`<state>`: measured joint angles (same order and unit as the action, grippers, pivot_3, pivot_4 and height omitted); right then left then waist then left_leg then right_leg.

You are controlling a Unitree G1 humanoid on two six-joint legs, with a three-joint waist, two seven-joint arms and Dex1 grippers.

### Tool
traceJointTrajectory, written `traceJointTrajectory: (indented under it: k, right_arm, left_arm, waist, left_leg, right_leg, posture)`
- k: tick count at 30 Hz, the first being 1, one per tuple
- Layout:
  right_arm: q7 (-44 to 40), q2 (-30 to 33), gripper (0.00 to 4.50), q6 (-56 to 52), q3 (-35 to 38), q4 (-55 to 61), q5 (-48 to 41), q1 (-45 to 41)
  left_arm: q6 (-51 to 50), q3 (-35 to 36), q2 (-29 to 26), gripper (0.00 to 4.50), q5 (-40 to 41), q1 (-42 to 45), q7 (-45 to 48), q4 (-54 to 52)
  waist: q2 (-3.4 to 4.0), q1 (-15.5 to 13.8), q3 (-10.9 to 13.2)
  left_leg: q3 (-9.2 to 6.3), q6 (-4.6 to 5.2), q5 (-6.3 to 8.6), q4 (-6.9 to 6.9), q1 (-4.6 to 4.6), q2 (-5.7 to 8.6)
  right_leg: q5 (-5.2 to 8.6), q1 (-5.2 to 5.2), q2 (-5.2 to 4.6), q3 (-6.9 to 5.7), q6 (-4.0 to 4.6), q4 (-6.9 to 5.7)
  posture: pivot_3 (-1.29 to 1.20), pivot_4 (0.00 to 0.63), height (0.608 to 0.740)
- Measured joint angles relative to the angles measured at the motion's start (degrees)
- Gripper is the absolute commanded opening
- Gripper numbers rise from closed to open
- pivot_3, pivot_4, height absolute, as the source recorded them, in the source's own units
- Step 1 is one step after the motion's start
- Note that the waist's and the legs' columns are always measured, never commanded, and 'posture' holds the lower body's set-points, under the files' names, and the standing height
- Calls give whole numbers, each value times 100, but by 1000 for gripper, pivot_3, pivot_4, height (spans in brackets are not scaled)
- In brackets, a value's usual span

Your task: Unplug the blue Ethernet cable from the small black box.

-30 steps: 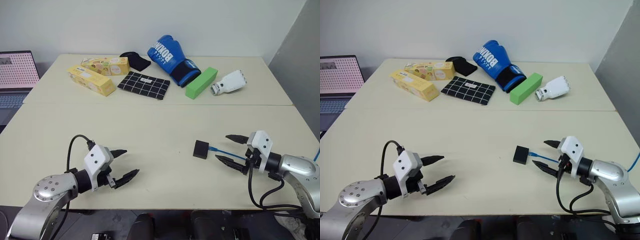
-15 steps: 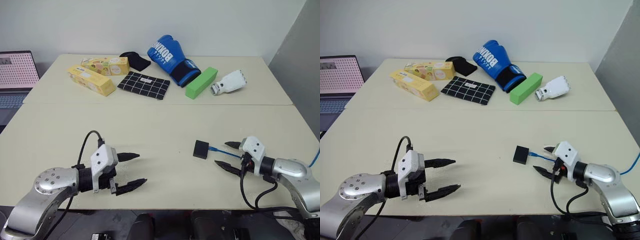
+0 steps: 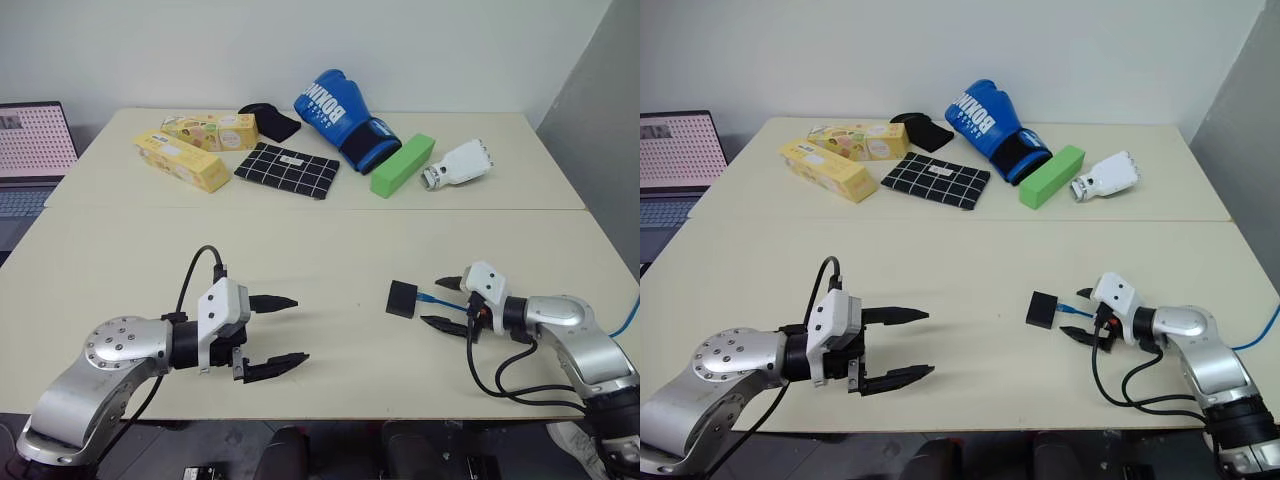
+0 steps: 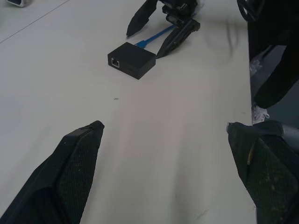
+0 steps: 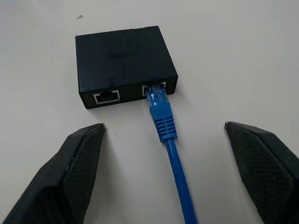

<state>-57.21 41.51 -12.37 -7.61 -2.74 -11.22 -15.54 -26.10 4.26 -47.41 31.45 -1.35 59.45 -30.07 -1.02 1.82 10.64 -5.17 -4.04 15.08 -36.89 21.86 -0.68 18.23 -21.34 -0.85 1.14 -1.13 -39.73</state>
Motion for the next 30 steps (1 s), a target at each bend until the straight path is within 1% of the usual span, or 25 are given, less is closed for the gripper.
traceJointTrajectory:
  k: [4, 10, 13, 15, 19, 21, 23, 26, 29, 30]
  right_arm:
    - [-243, 6, 2551, 277, -137, -235, 112, -203]
    - [-435, 9, 1295, 562, -302, -456, 258, -406]
    - [-486, 9, 463, 710, -336, -587, 356, -500]
    - [-486, 9, 126, 859, -347, -687, 457, -584]
    - [-471, 10, 127, 998, -351, -808, 607, -717]
    - [-458, 5, 127, 1082, -360, -813, 731, -847]
    - [-422, -20, 127, 1204, -391, -639, 841, -1106]
    - [-399, -86, 127, 1346, -437, -382, 913, -1373]
    - [-393, -244, 127, 1507, -617, -47, 1124, -1664]
    - [-393, -369, 127, 1560, -734, 121, 1218, -1815]
  left_arm:
    - [16, -7, 1, 4500, -20, 38, -1, 110]
    - [49, -87, 5, 4500, -139, 42, -2, 224]
    - [48, -91, 26, 4500, -137, 44, -9, 298]
    - [-26, -85, 137, 4500, -59, 117, -67, 378]
    - [-473, 131, 399, 4500, 372, 328, -377, 647]
    - [-910, 349, 519, 4500, 722, 531, -631, 844]
    - [-1301, 511, 516, 4500, 1033, 753, -774, 894]
    - [-1516, 518, 516, 4500, 1252, 898, -813, 879]
    - [-1964, 525, 529, 4500, 1638, 1090, -938, 870]
    - [-2139, 526, 612, 4500, 1807, 1223, -1040, 871]
  waist:
    - [0, 1, 0]
    - [0, 2, 0]
    - [0, -1, 0]
    - [0, -4, 0]
    - [0, -3, 0]
    - [-1, -3, 2]
    - [0, 17, 4]
    - [0, 19, 4]
    - [0, 6, 4]
    - [1, 7, 4]
  left_leg:
    - [-1, 0, 0, -2, -1, -1]
    - [2, 0, 0, -3, -3, -1]
    - [2, 0, 0, -5, -3, -1]
    - [2, 0, 0, -5, -3, -1]
    - [0, 0, 0, -7, -1, -1]
    - [-1, 0, 0, -7, 1, -1]
    - [2, -1, 0, -6, 2, -2]
    - [-2, -1, -1, -4, 2, -4]
    - [-9, -2, -1, -4, 6, -4]
    - [-10, -2, -1, -5, 6, -4]
  right_leg:
    - [0, 1, 0, 0, 0, -2]
    - [0, 2, 0, 3, 0, -5]
    - [0, 2, -1, 3, 0, -5]
    - [0, 2, -3, 2, 0, -7]
    - [0, 0, -3, 1, 0, -12]
    - [0, -5, -5, 1, 0, -16]
    - [0, -9, -5, 3, 0, -16]
    - [0, -8, -8, 0, 0, -15]
    - [0, -9, -19, -5, 0, -15]
    - [0, -9, -21, -4, 0, -16]
  posture:
    - [0, 150, 740]
    - [0, 150, 740]
    - [0, 150, 740]
    - [0, 150, 740]
    - [0, 150, 740]
    - [0, 150, 740]
    - [0, 150, 740]
    - [0, 150, 740]
    - [0, 150, 740]
    - [0, 150, 740]
